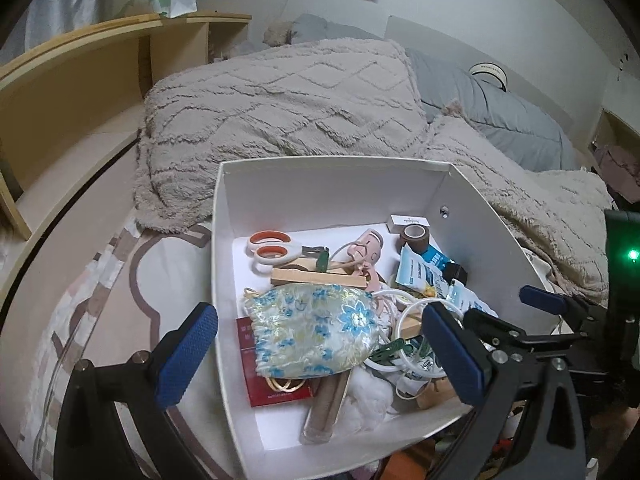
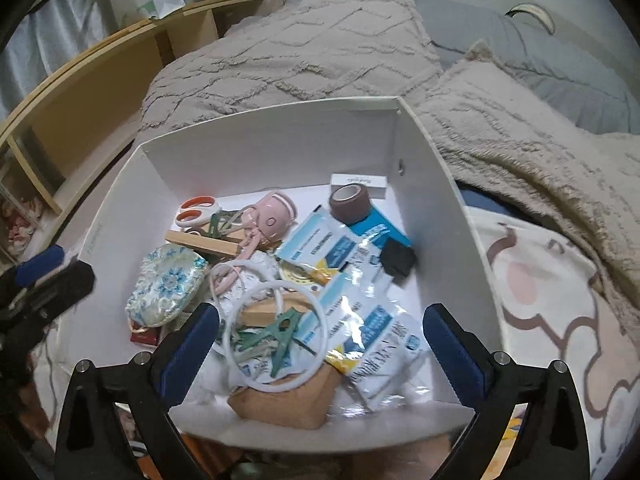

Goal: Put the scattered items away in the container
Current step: 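Withdraw both open tools from the box back toward the pile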

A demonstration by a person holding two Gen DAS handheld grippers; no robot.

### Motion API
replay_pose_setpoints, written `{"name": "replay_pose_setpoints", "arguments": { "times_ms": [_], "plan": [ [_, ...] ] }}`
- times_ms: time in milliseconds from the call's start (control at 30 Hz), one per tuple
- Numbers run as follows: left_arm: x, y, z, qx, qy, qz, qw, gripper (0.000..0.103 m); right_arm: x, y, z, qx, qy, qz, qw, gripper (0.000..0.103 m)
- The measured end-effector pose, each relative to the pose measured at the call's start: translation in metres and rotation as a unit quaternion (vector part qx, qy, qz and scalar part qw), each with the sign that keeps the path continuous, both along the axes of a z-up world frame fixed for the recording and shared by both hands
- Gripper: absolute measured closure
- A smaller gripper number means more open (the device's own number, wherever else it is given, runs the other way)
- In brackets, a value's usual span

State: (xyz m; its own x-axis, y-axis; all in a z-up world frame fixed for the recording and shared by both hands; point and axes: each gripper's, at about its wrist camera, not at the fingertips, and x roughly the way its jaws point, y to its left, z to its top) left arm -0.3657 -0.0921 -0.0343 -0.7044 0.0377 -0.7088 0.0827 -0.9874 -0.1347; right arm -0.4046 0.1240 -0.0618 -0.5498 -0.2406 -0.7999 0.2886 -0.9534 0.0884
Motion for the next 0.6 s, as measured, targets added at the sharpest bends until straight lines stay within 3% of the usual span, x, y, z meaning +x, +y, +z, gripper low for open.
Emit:
{"name": "replay_pose_setpoints", "arguments": {
  "times_ms": [267, 600],
  "plan": [
    [0.015, -0.003, 0.01, -0.003, 0.007, 0.005, 1.0, 0.0, 0.021, 0.013, 0.019, -0.006, 0.019, -0.01, 1.0, 0.001],
    [0.042, 0.011, 0.031, -0.036, 0.029, -0.016, 0.9988, 0.0, 0.054, 0.028, 0.037, 0.012, 0.039, -0.026, 0.999, 0.001]
  ]
}}
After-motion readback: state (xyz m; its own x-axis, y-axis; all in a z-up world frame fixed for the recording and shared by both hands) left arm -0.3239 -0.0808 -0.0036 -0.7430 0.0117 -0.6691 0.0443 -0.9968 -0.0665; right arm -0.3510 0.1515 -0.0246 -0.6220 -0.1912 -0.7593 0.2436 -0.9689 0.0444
